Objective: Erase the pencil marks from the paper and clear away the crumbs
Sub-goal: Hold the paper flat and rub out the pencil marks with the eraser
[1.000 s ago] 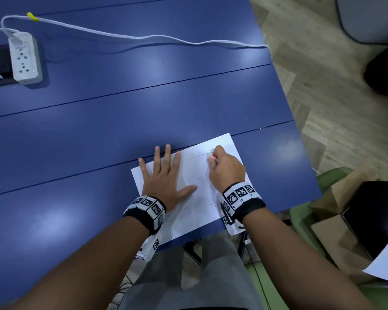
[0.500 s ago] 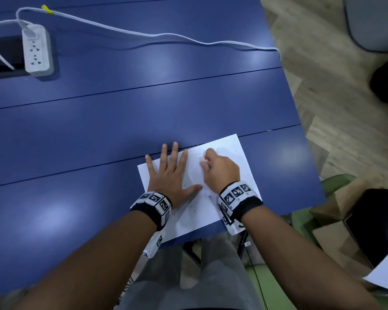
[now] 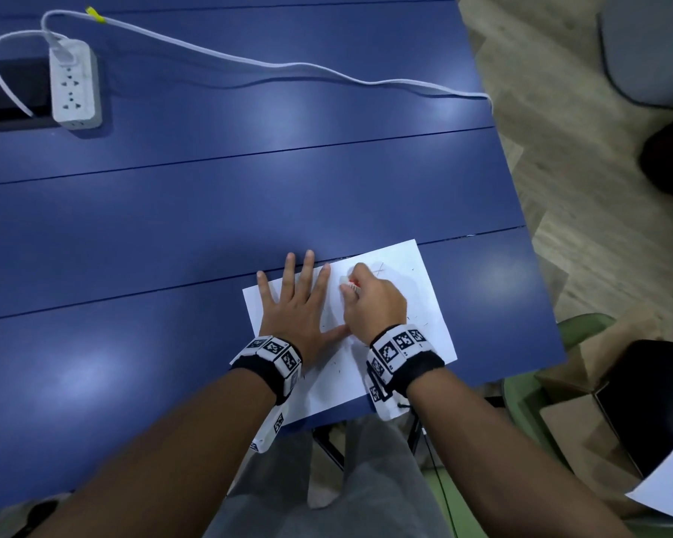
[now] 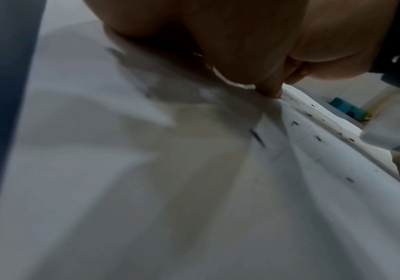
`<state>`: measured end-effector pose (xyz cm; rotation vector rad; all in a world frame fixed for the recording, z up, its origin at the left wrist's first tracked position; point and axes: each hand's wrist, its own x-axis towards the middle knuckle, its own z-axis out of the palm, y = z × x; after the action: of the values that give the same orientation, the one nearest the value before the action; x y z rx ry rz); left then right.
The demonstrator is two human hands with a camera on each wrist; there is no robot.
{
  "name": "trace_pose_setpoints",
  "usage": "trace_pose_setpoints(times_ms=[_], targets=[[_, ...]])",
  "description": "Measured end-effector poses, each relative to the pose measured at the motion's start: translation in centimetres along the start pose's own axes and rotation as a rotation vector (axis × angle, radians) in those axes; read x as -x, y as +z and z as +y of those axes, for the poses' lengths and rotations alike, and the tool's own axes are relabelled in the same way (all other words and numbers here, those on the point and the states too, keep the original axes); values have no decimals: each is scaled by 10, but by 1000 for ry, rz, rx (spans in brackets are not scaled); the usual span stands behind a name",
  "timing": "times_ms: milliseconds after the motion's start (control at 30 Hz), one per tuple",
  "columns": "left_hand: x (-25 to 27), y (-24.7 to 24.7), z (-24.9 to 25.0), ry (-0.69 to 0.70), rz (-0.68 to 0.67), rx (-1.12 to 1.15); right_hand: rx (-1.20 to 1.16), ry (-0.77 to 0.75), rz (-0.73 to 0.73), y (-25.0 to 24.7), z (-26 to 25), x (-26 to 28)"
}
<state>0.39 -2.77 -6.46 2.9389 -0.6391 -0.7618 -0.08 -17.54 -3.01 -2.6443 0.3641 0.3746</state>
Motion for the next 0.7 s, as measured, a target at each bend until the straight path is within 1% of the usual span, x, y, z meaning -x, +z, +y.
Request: trace_pose_setpoints(times_ms=[67,167,233,367,467,533,633,700], targets=[[-1,0,-1,3,2,7,32,-28,7,0,2,-5],[-3,4,-1,5,6,1,-12,61,66,-3,6,-19],[-2,4,-2,4,12,-4,-59,98,62,0,0,-15],[-3,3,-1,8,2,-4,-2,-5,8,3,-6,-9],[-4,4,-2,9,-2,4,-15,57,70,-5,4,-25],[-3,4,-3,6,1,2,-34,80,77,-6,4,-27],[-4,3,-2,5,3,7,5,-18,12,0,-6,-15],[-3,3,-1,5,4,7,29,-46,1,1,-6,-15]])
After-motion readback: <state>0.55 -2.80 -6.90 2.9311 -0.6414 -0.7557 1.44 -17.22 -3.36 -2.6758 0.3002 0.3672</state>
